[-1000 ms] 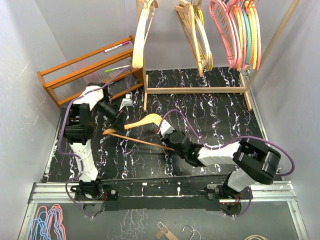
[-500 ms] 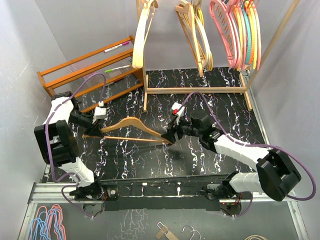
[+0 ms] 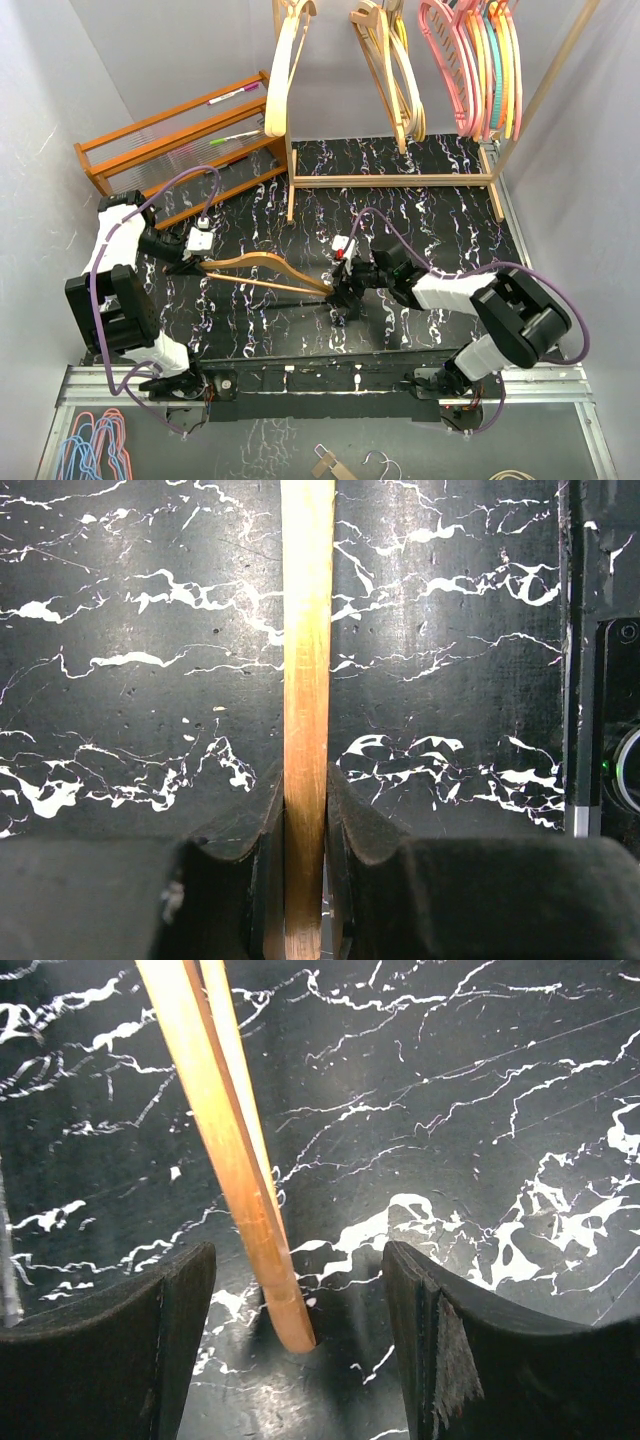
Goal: Organize the hangers
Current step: Adjust the hanger.
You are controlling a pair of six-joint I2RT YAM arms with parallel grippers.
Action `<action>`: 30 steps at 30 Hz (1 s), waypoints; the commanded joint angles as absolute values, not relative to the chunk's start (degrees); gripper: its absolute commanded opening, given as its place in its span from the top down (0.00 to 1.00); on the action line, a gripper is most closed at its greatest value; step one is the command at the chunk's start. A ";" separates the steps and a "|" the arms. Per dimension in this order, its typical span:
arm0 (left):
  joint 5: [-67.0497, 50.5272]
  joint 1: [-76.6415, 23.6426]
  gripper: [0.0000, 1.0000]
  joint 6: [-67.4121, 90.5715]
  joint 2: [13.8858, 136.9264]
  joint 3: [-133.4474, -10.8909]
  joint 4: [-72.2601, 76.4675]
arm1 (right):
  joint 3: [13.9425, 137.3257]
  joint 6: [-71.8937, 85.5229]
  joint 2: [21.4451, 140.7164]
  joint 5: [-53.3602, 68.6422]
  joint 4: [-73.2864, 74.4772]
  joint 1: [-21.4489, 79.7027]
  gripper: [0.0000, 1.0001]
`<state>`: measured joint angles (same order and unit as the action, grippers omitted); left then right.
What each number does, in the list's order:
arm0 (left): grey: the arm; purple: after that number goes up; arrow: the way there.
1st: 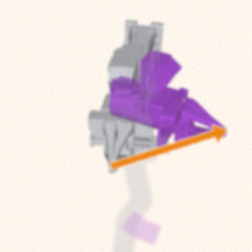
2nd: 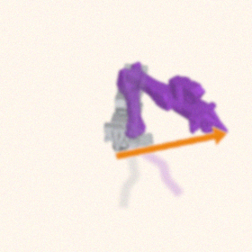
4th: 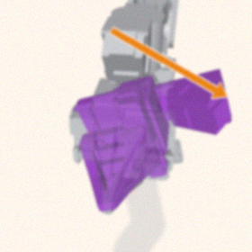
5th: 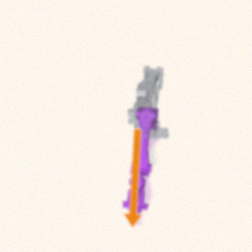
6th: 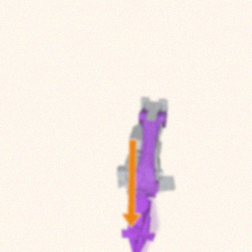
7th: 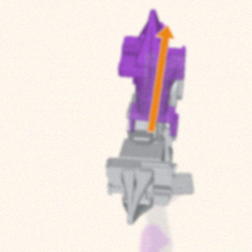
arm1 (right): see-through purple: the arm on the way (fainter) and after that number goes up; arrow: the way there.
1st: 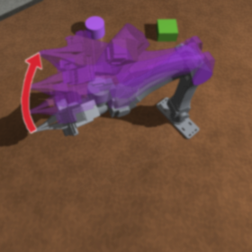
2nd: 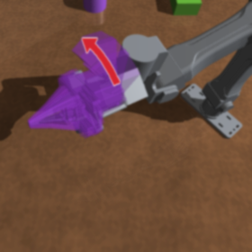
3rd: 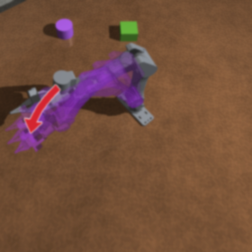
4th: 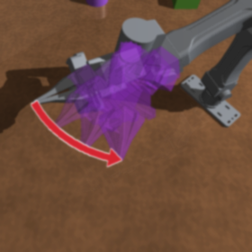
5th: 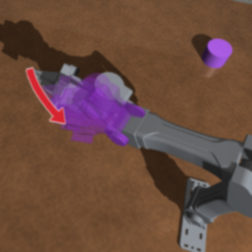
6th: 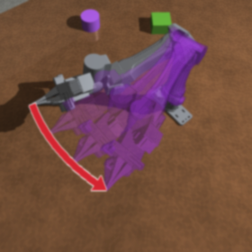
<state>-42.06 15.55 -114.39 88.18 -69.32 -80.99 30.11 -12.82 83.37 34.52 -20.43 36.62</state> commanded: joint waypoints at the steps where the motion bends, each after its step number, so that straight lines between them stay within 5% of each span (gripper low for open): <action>1: -46.88 15.52 1.00 -117.61 88.44 -69.82 -82.43 | 32.18 -18.50 86.85 33.43 -27.04 36.47 0.30; 8: -47.11 15.56 1.00 -117.56 89.83 -71.28 -82.44 | 31.19 -17.22 91.93 36.49 -29.57 36.73 0.39; 12: -47.50 15.56 1.00 -117.42 90.51 -71.52 -82.44 | 26.56 -15.27 89.98 33.07 -35.50 38.60 0.77; 15: -49.07 15.56 1.00 -115.87 90.93 -72.47 -82.36 | 24.06 -12.61 84.39 27.27 -36.46 41.80 0.91; 20: -53.43 15.51 0.98 -110.27 91.73 -75.60 -82.16 | 21.58 -1.02 64.50 12.84 -28.26 48.03 0.92; 21: -54.20 15.53 0.77 -108.65 91.94 -75.88 -81.96 | 20.81 0.64 60.34 9.59 -26.26 49.91 0.92; 23: -55.18 15.55 0.08 -105.10 91.62 -75.65 -80.23 | 20.62 5.98 52.88 1.97 -20.91 53.58 0.92; 27: -57.93 15.56 0.02 -94.90 88.13 -74.40 -72.12 | 27.85 21.62 47.37 -6.41 -0.77 55.82 0.92; 30: -58.75 15.48 0.02 -72.22 84.19 -73.90 -56.12 | 34.96 29.38 49.84 -8.35 15.11 56.91 0.92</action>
